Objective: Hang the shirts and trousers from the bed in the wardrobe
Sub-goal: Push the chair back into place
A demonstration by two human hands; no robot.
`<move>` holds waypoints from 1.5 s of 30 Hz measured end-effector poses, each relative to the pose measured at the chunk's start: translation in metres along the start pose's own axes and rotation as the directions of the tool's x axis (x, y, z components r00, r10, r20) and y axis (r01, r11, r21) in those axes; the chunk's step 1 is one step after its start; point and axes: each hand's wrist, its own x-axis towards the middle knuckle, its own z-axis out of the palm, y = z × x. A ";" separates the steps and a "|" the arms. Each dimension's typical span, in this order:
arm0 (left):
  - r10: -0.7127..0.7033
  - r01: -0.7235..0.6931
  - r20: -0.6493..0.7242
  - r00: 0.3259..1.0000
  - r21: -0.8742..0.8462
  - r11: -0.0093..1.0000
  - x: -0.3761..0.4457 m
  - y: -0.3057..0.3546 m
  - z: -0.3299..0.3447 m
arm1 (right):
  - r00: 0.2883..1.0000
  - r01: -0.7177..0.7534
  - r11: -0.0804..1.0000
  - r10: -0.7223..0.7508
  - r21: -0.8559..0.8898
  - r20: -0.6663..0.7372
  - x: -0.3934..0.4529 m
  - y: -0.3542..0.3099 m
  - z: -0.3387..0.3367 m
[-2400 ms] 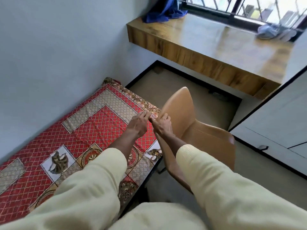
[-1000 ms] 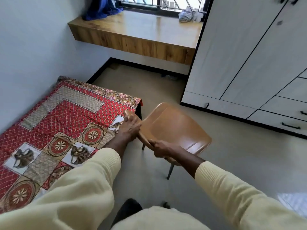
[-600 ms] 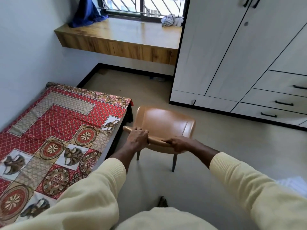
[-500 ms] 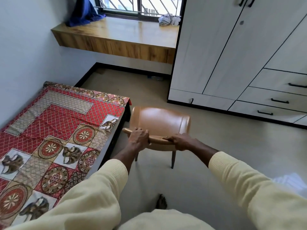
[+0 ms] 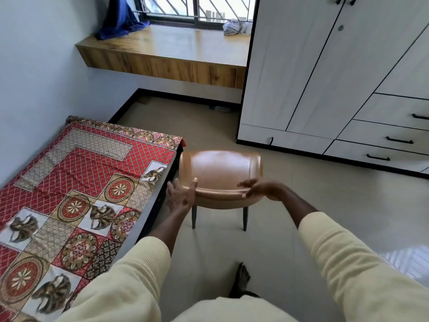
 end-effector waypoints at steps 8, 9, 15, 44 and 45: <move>-0.518 0.445 -0.083 0.852 -0.409 0.797 0.027 0.038 0.024 | 0.860 -0.331 0.655 0.505 0.679 -0.067 0.051 0.041 -0.020; -0.514 0.436 -0.107 0.851 -0.402 0.805 0.028 0.039 0.025 | 0.846 -0.305 0.669 0.518 0.678 -0.130 0.058 0.040 -0.017; -0.471 0.395 -0.139 0.871 -0.371 0.840 0.068 0.073 0.017 | 0.810 -0.177 0.704 0.501 0.688 -0.305 0.100 0.024 -0.038; -0.434 0.347 -0.134 0.891 -0.417 0.840 0.486 0.173 0.004 | 0.842 -0.136 0.787 0.412 0.602 -0.349 0.408 -0.177 -0.225; -0.435 0.345 -0.142 0.889 -0.416 0.841 0.497 0.178 0.002 | 0.837 -0.137 0.790 0.416 0.598 -0.357 0.419 -0.183 -0.232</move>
